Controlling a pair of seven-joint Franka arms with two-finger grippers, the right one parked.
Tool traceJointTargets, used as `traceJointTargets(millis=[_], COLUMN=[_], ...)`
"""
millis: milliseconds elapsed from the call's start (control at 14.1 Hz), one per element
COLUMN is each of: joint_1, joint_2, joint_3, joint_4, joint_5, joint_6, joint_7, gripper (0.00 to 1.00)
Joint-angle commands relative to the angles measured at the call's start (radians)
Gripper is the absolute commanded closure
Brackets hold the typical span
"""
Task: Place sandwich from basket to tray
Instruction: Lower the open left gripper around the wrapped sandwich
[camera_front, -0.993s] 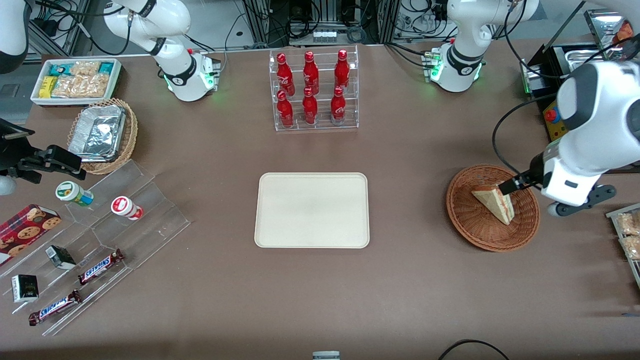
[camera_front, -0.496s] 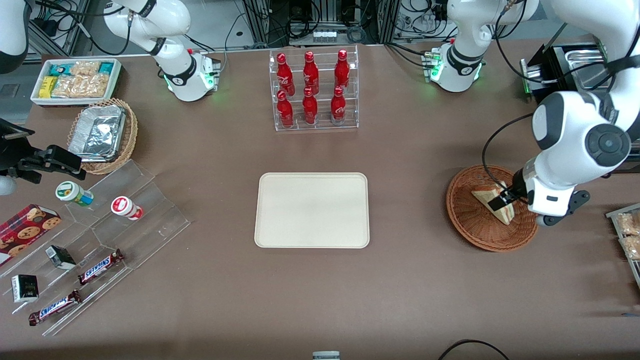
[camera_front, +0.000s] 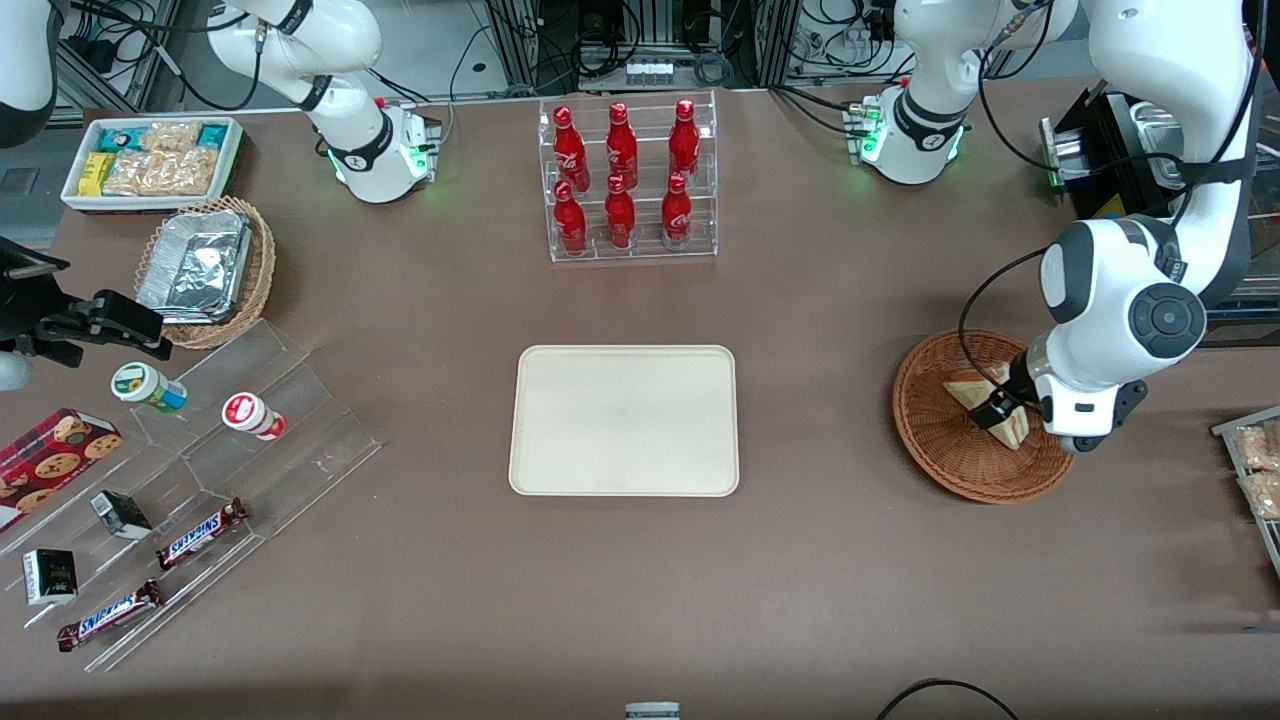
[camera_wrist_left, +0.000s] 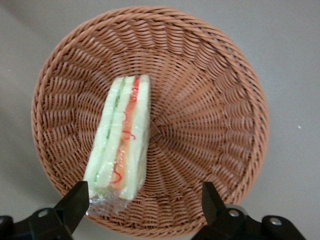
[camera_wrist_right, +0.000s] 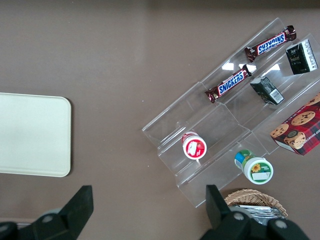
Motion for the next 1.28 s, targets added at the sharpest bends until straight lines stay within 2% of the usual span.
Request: traceJointTargets(millis=[0,284,638,1206], joint_1=[-0.004,-0.001,-0.003,-0.009], joint_2=[0.002,0.016,0.027,0.045], joint_3=[0.003,0.008,0.039,0.039], joint_4=[-0.016,-0.065,-0.091,-0.077], joint_5=[0.015,0.016,0.067,0.065], joint_6=[0.022,0.056,0.100,0.102], joint_7=[-0.057,-0.062,-0.062,-0.068], gripper=[0.00,0.00,0.00,0.00])
